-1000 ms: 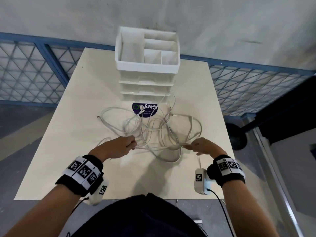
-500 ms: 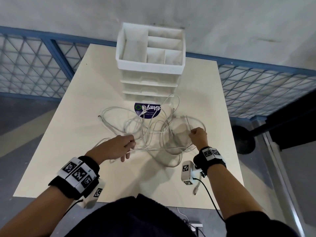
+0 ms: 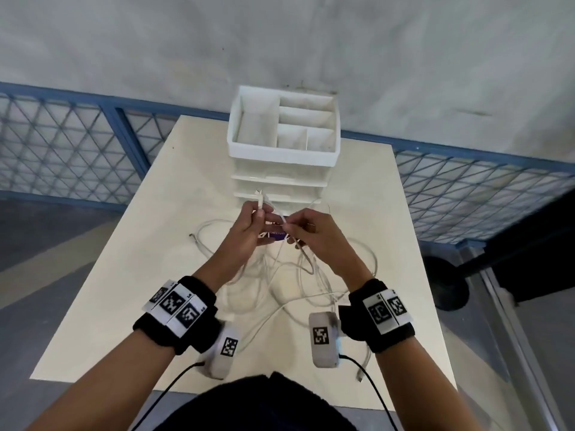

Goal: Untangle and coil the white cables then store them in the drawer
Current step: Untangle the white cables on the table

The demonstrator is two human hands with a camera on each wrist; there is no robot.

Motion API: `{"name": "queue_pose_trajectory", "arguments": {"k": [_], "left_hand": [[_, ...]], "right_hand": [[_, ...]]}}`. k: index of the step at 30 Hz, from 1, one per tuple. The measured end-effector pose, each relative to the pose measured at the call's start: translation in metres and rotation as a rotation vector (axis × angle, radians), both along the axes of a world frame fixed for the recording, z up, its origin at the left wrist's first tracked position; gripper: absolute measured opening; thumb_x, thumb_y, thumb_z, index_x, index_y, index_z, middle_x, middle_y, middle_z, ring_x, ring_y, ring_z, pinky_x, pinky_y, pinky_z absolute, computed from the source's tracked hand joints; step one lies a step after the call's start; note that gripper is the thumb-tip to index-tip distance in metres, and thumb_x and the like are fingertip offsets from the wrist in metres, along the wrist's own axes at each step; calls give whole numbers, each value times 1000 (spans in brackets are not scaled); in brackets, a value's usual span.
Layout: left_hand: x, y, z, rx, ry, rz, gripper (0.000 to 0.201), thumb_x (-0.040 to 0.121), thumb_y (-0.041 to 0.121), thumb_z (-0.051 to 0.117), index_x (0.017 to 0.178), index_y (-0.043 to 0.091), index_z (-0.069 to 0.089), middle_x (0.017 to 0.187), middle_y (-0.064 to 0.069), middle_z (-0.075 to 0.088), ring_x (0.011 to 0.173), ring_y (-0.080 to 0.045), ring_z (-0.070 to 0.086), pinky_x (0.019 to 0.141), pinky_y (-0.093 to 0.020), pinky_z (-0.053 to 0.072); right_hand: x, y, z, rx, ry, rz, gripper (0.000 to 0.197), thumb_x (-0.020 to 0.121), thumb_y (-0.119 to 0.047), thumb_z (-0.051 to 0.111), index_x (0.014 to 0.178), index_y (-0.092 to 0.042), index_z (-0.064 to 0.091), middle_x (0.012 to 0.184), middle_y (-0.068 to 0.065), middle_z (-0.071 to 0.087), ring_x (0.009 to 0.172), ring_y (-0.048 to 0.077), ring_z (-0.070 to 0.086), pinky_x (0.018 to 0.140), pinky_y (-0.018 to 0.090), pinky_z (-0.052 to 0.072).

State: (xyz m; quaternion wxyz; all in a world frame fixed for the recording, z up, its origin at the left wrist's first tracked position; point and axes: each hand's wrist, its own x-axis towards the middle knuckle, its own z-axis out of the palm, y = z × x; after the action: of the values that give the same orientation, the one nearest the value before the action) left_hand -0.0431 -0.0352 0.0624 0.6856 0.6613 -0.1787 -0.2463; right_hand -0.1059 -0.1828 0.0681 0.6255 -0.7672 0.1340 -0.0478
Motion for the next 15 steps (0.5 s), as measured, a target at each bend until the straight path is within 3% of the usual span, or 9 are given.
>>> {"name": "queue_pose_trajectory", "arguments": {"k": [3,9,12,14,15], "left_hand": [[-1,1,3,-81,68,31,20,102,20,25,96,15,44,95,0,64,80,-4,67,75,-22,55],[-9,7,3,-141,159,62,23,102,24,26,95,12,44,107,-11,69,97,-19,67,79,-29,53],[-10,10,6,-193,227,45,26,102,26,27,99,13,49,106,-8,71,96,-23,67,67,-29,52],[-11,11,11,-246,289,20,27,102,25,27,98,11,50,96,-2,75,88,-19,69,58,-26,52],[-11,11,14,-271,314,9,27,102,24,27,94,11,49,90,-1,76,85,-17,70,59,-26,53]], "right_hand": [[-1,11,0,60,5,4,6,86,-6,63,89,-6,58,70,2,65,58,7,62,56,18,50],[-5,25,-3,79,1,63,7,86,-3,63,84,-6,57,85,-2,67,59,8,64,59,18,52],[-7,33,-4,69,22,96,15,85,-2,64,79,-13,56,75,2,63,56,6,64,58,18,53],[-7,37,-4,89,47,123,16,84,-1,65,79,-13,56,72,2,62,55,5,65,58,17,52],[-7,39,-5,94,50,133,15,84,-1,65,80,-12,56,72,2,61,56,5,65,58,17,52]]}}
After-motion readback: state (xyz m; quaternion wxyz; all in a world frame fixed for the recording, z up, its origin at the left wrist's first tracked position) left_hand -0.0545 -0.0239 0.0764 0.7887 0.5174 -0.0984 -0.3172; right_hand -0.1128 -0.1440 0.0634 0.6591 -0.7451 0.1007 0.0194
